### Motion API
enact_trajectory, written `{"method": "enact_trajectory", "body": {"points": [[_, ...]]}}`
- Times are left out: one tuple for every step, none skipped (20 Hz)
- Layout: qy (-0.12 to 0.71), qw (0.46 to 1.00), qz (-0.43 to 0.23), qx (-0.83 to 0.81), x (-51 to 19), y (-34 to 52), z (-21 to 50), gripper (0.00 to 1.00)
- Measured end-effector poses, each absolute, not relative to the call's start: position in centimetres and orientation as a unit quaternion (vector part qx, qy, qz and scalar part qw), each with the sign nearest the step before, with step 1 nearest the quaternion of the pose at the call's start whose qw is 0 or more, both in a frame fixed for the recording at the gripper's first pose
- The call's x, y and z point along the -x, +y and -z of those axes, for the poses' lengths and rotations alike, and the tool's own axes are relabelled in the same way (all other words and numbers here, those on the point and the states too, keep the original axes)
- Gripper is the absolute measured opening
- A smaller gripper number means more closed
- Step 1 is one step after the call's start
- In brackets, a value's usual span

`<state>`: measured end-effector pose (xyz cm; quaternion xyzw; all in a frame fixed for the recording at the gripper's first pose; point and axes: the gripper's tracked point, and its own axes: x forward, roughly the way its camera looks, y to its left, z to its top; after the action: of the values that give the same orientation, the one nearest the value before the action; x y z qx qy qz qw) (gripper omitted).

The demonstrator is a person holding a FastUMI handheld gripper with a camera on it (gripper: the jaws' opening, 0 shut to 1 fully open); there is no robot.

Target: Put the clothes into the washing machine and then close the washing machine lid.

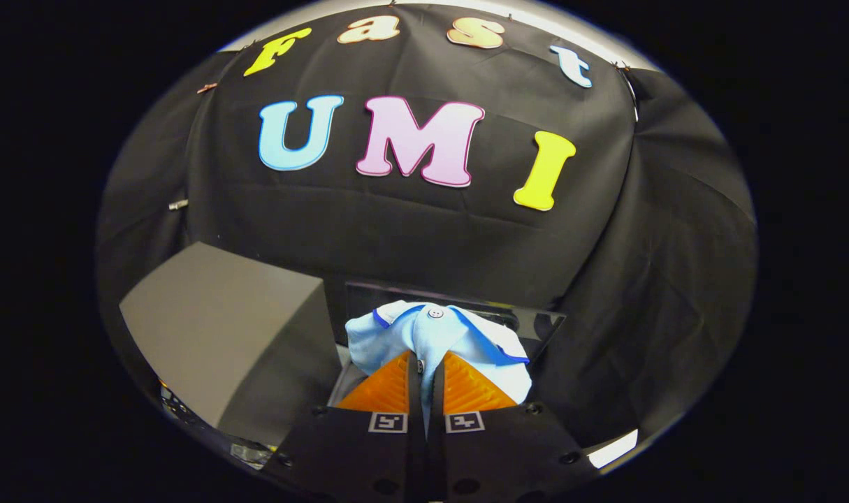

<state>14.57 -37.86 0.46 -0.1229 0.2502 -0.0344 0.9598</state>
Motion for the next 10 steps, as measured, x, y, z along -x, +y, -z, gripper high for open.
{"method": "enact_trajectory", "body": {"points": [[0.254, 0.958, 0.035, 0.126, -14.8, -38.5, 0.9, 0.05], [0.260, 0.956, 0.034, 0.130, -14.9, -39.1, 2.2, 0.05], [0.268, 0.953, 0.037, 0.136, -15.0, -39.9, 3.8, 0.05], [0.275, 0.951, 0.037, 0.135, -15.0, -40.5, 5.1, 0.05], [0.279, 0.951, 0.037, 0.130, -15.4, -40.8, 6.5, 0.05], [0.287, 0.949, 0.036, 0.126, -15.7, -41.3, 7.9, 0.05], [0.294, 0.947, 0.036, 0.127, -15.8, -41.7, 9.4, 0.05], [0.300, 0.944, 0.035, 0.130, -16.0, -42.0, 10.6, 0.05], [0.305, 0.943, 0.030, 0.132, -16.2, -42.2, 11.7, 0.05], [0.309, 0.941, 0.030, 0.136, -16.6, -42.4, 12.8, 0.05]]}}
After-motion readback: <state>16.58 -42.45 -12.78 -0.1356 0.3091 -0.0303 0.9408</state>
